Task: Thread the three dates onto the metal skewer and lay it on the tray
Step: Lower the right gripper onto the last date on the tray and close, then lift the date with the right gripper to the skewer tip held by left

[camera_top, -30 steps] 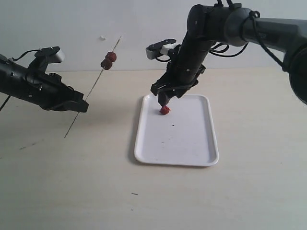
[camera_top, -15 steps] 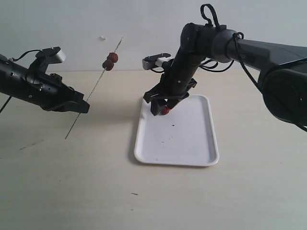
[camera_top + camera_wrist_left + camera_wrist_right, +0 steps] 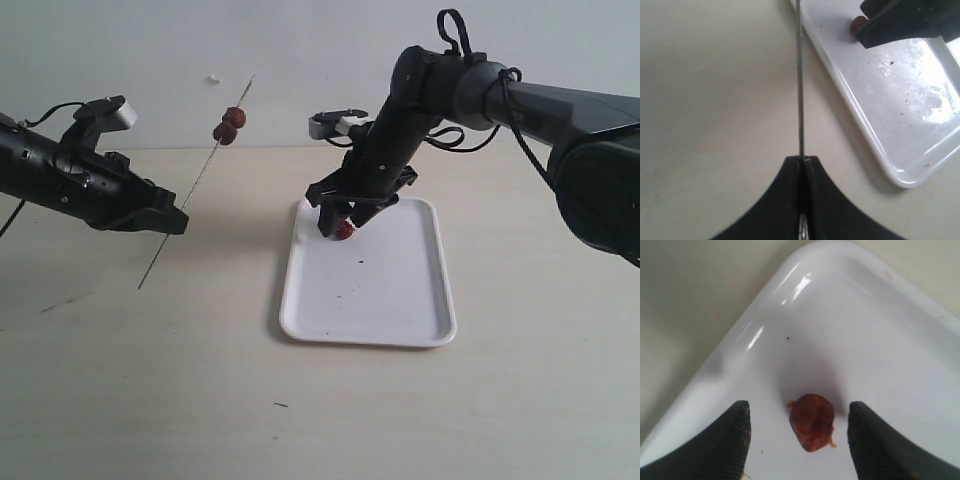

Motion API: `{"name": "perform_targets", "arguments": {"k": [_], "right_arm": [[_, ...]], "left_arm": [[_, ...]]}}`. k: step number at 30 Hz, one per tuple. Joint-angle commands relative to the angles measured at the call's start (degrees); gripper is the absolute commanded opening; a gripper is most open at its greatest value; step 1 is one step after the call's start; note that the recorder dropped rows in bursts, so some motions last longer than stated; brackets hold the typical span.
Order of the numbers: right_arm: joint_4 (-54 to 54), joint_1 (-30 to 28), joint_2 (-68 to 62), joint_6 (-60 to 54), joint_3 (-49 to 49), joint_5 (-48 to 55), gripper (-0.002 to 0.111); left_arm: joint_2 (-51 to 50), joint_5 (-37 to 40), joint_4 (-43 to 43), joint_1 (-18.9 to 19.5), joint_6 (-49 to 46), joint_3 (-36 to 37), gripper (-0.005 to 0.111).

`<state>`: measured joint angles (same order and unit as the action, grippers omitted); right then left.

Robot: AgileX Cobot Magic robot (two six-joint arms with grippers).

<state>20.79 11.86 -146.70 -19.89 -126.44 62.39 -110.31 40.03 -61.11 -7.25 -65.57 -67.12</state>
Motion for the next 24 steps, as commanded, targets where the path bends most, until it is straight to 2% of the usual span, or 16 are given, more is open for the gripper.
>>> {"name": "perform_targets", "arguments": {"k": [1,24], "right_arm": [[3.19,-0.21,-1.27,-1.51,-0.52,0.0,0.055],[1.45,-0.21,-1.68,-1.51,-0.52,2.5,0.035]], "left_arm": [[0.58,0.31,-1.01,0.12,-0.31,0.02,0.0],[0.58,0.31,-1.25,0.12,-0.43,0.02,0.0]]}}
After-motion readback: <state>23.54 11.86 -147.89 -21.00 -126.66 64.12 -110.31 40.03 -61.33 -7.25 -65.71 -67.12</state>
